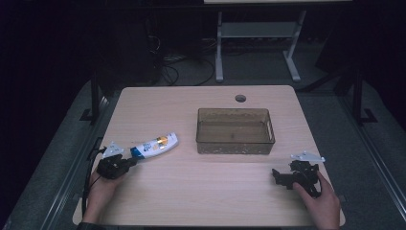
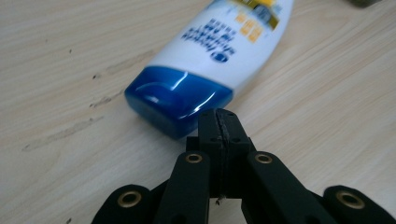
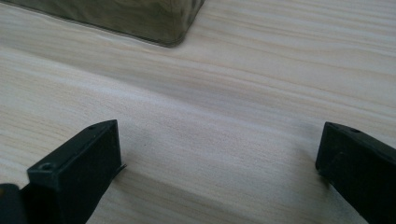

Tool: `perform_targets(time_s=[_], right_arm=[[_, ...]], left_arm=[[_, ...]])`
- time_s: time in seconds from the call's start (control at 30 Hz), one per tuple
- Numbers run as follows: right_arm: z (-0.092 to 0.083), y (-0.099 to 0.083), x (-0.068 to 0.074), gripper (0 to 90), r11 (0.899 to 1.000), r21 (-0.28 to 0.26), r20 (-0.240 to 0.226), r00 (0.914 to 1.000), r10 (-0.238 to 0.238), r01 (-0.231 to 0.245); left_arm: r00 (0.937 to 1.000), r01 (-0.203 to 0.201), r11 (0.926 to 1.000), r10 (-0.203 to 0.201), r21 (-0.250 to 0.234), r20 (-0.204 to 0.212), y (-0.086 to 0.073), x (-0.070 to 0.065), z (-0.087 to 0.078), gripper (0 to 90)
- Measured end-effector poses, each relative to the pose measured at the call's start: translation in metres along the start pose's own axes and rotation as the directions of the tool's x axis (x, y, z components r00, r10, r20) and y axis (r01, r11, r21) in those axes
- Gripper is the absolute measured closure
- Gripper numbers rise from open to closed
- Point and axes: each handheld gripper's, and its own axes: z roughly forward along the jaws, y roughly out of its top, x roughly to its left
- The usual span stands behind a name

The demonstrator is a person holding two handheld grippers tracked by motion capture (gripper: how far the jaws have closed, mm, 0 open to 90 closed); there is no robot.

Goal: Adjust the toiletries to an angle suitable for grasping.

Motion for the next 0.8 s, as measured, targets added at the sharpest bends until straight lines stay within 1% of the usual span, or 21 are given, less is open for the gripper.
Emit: perform_targets(time_s=[0.17, 0.3, 0.33, 0.37, 0.57, 0.6, 0.67, 0.8], right_arm=[[0.000, 0.000, 0.000, 0.0, 1.000, 0.000, 0.000, 1.0000, 0.001, -0.001], [0.000, 0.000, 0.000, 0.0, 1.000, 0.000, 0.000, 1.0000, 0.001, -0.001], [0.000, 0.000, 0.000, 0.0, 1.000, 0.000, 0.000, 1.0000, 0.000, 0.000], [0.000, 0.000, 0.000, 0.0, 1.000, 0.000, 0.000, 1.0000, 0.000, 0.000], [0.000, 0.000, 0.000, 0.0, 1.000, 0.000, 0.000, 1.0000, 0.000, 0.000], [0.000, 0.000, 0.000, 0.0, 1.000, 0.000, 0.000, 1.0000, 0.001, -0.001], [0.000, 0.000, 0.000, 0.0, 1.000, 0.000, 0.000, 1.0000, 0.001, -0.001], [0.000, 0.000, 0.000, 0.0, 1.000, 0.000, 0.000, 1.0000, 0.000, 0.000]], left_arm=[[0.9993, -0.003, 0.9991, 0.005, -0.043, 0.038, 0.016, -0.005, -0.005, 89.3], [0.9986, -0.014, 0.9988, 0.016, -0.048, 0.051, 0.026, -0.007, -0.004, 89.4], [0.9983, -0.011, 0.9984, 0.014, -0.055, 0.056, 0.028, -0.007, -0.004, 89.4], [0.9977, -0.005, 0.9986, 0.009, -0.053, 0.067, 0.031, -0.007, -0.003, 89.4], [0.9966, -0.006, 0.9986, 0.010, -0.053, 0.081, 0.043, -0.006, 0.003, 89.4], [0.9965, -0.001, 0.9989, 0.005, -0.047, 0.084, 0.045, -0.006, 0.004, 89.3], [0.9963, -0.009, 0.9992, 0.012, -0.039, 0.085, 0.049, -0.005, 0.008, 89.3], [0.9958, 0.000, 0.9993, 0.004, -0.038, 0.091, 0.058, -0.004, 0.013, 89.3]])
